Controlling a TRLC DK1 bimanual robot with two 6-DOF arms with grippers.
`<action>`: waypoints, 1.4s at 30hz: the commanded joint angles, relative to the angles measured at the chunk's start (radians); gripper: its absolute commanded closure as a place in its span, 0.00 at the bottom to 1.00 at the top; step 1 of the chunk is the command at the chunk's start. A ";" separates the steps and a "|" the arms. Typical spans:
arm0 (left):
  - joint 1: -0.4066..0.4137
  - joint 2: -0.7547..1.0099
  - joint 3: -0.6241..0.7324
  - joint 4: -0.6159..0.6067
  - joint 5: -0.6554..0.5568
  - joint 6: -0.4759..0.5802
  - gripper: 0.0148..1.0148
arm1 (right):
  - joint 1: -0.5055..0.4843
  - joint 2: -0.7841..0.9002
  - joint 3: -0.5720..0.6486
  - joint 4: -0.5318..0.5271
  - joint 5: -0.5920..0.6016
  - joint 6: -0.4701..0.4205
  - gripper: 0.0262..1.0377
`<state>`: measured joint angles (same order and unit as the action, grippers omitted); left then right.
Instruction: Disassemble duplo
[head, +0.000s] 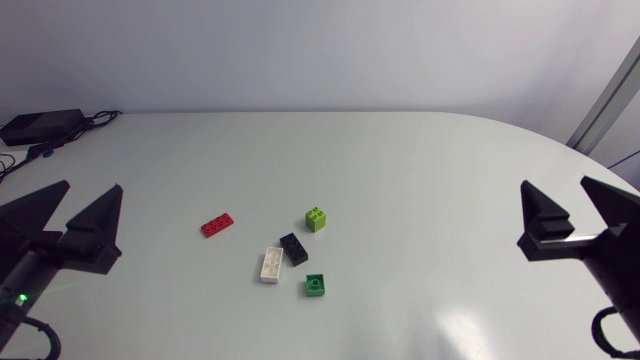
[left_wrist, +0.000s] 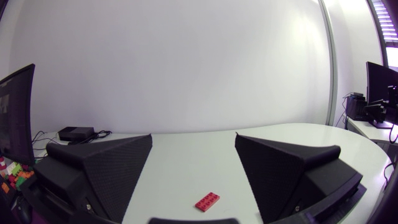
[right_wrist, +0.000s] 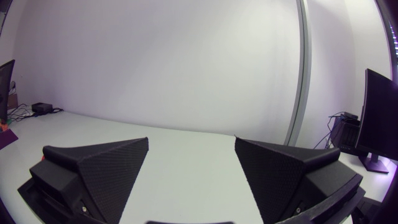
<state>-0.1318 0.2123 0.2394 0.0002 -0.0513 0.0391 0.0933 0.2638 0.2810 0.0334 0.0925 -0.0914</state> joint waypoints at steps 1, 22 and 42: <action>-0.008 0.095 0.078 0.006 0.007 -0.024 0.10 | 0.037 0.094 0.052 -0.007 -0.004 0.025 0.04; -0.101 1.176 0.670 -0.055 0.169 -0.076 0.34 | 0.344 1.071 0.508 -0.130 -0.016 0.104 0.04; -0.181 1.569 0.933 -0.259 0.369 0.357 0.11 | 0.453 1.608 0.985 -0.397 -0.221 -0.145 0.04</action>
<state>-0.3256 1.7504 1.1374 -0.2497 0.3031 0.3565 0.5434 1.8244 1.2301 -0.3420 -0.1192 -0.2234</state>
